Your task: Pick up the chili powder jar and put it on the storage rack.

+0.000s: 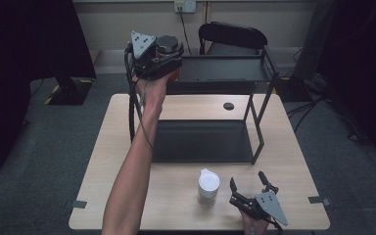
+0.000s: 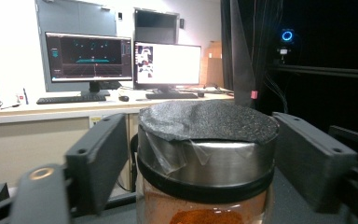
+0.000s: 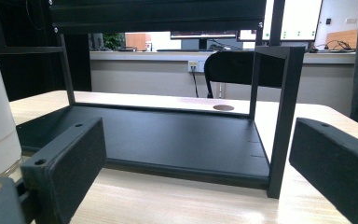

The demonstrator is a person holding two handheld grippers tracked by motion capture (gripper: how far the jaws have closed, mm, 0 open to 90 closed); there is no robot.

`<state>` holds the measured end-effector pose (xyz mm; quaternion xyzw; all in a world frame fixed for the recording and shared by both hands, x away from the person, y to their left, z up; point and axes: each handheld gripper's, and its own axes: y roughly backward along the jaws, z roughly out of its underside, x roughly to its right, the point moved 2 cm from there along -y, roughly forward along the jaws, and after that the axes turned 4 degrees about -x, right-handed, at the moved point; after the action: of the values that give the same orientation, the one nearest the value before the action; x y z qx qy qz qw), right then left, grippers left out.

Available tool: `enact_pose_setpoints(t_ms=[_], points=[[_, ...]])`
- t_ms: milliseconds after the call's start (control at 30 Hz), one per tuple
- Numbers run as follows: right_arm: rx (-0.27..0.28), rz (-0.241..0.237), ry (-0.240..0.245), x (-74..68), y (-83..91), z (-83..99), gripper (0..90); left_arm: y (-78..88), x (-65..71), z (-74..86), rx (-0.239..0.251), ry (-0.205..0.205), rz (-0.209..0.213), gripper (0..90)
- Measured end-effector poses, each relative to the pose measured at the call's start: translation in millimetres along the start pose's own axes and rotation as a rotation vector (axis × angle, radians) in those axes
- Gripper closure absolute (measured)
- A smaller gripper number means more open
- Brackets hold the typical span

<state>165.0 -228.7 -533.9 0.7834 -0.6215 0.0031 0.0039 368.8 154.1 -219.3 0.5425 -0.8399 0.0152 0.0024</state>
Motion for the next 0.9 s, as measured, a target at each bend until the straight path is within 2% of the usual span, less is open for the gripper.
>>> enact_pose_setpoints(t_ms=[167, 300, 433, 500, 800, 900], points=[[0.001, 0.0, 0.001, 0.1, 0.0, 0.1, 2.8, 7.2, 5.3, 0.5, 0.012, -0.004, -0.016, 2.9], [0.001, 0.0, 0.001, 0.1, 0.0, 0.1, 2.8, 13.3, 5.0, 0.5, 0.02, -0.008, -0.003, 0.0], [0.001, 0.0, 0.001, 0.0, 0.0, 0.1, 2.8, 21.2, 3.7, 8.7, 0.047, -0.011, 0.015, 0.0], [0.001, 0.001, 0.001, -0.1, -0.1, 0.1, 2.8, 25.3, 3.4, 13.1, 0.044, -0.027, 0.012, 0.0], [0.001, 0.002, 0.001, -0.3, -0.1, 0.1, 2.8, 39.5, 1.5, 29.4, 0.055, -0.018, 0.021, 0.0], [0.001, 0.003, 0.001, -0.3, -0.1, 0.1, 2.9, 44.6, 1.9, 32.9, 0.045, -0.038, 0.031, 0.0]])
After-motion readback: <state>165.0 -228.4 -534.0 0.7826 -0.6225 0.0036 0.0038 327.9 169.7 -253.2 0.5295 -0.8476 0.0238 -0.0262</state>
